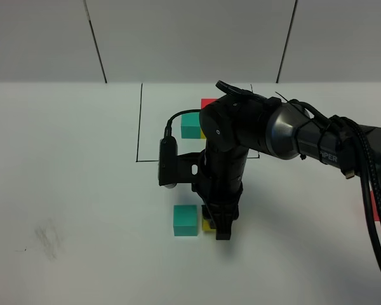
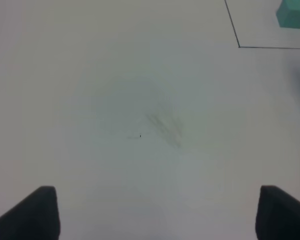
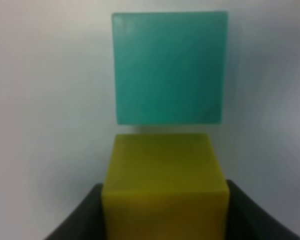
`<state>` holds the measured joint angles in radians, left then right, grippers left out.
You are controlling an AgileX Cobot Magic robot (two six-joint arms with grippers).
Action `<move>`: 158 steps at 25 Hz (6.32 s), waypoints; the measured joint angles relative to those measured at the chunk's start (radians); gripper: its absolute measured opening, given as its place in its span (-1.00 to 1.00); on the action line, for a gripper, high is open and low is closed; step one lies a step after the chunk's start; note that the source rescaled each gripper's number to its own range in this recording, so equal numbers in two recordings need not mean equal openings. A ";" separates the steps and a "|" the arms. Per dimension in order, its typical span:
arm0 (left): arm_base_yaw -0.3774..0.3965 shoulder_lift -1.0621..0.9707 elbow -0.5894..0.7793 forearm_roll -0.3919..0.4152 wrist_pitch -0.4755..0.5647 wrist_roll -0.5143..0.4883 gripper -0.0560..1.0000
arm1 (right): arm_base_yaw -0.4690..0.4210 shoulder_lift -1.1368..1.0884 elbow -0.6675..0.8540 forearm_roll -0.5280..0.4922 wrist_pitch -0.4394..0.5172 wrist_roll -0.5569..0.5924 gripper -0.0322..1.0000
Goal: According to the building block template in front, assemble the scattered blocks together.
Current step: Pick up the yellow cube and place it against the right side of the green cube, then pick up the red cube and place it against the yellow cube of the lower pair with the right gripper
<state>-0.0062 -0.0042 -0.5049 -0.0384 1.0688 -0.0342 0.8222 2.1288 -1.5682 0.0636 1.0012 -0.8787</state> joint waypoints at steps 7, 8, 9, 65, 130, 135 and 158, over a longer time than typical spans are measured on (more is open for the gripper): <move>0.000 0.000 0.000 0.000 0.000 0.000 0.91 | 0.000 0.000 0.000 0.001 -0.018 -0.003 -0.44; 0.000 0.000 0.000 0.000 0.000 0.000 0.91 | 0.000 0.000 0.000 0.001 -0.019 -0.008 -0.44; 0.000 0.000 0.000 0.000 0.000 0.000 0.91 | 0.000 0.000 0.000 0.001 -0.020 -0.013 -0.44; 0.000 0.000 0.000 0.000 0.000 -0.001 0.91 | 0.000 0.068 -0.005 0.038 -0.047 -0.003 -0.44; 0.000 0.000 0.000 0.000 0.000 -0.001 0.91 | -0.355 -0.475 0.415 -0.265 -0.152 1.259 0.67; 0.000 0.000 0.000 0.000 0.000 -0.001 0.91 | -0.469 -0.474 0.416 -0.281 -0.149 1.278 0.67; 0.000 0.000 0.000 0.000 0.000 -0.001 0.91 | -0.674 -0.300 0.583 -0.293 -0.426 1.209 0.67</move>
<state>-0.0062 -0.0042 -0.5049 -0.0384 1.0688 -0.0350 0.1480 1.8288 -0.9847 -0.2297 0.5752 0.3298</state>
